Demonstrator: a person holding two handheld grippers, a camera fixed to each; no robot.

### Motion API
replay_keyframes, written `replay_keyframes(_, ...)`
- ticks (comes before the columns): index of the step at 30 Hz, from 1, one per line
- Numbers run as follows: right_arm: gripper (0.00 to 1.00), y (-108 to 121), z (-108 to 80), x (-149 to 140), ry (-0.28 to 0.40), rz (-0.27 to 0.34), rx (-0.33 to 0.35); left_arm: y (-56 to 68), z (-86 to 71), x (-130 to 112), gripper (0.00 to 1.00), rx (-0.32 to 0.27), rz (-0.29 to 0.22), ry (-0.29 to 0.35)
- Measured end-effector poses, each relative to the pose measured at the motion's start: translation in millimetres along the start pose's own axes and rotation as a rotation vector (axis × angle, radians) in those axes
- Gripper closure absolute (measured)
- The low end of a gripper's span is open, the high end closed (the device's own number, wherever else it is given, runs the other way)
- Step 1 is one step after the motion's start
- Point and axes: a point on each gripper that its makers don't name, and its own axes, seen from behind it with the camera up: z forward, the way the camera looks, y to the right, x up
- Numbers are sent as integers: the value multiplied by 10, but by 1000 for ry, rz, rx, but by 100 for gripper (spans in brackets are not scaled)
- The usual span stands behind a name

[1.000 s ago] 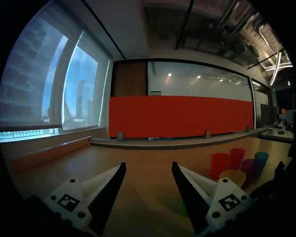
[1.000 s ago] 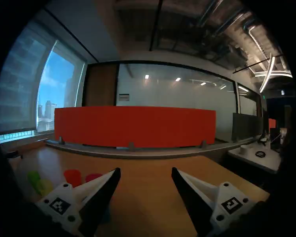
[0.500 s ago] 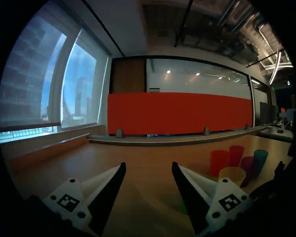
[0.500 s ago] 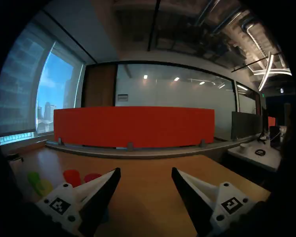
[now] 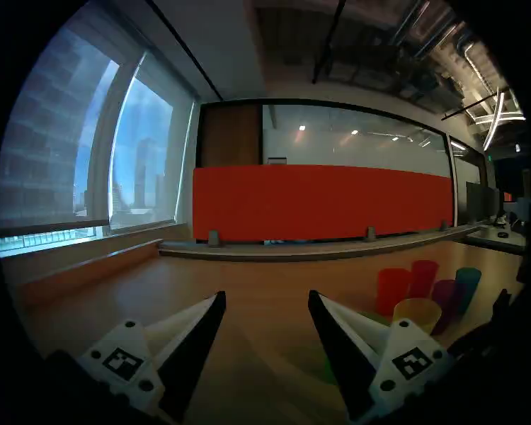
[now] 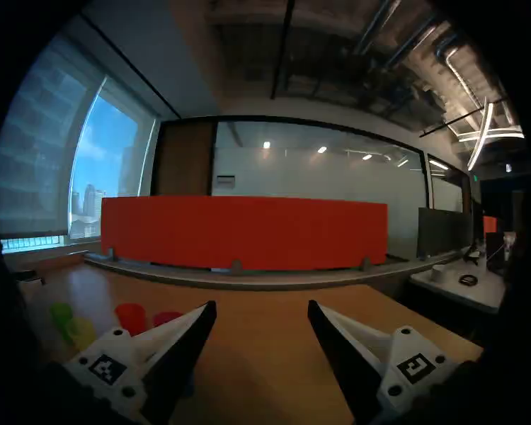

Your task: Pour water

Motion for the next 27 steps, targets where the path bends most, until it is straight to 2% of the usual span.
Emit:
replay_keyframes(12, 0, 104, 52, -340, 1, 24, 7, 5, 1, 0, 14, 0, 1, 0)
replay_keyframes(18, 0, 16, 78, -392, 28, 6, 33, 6, 2, -1, 14, 0, 0, 0)
replay_keyframes(27, 0, -64, 160, -478, 15, 4, 38, 4, 2, 0, 14, 0, 0, 0)
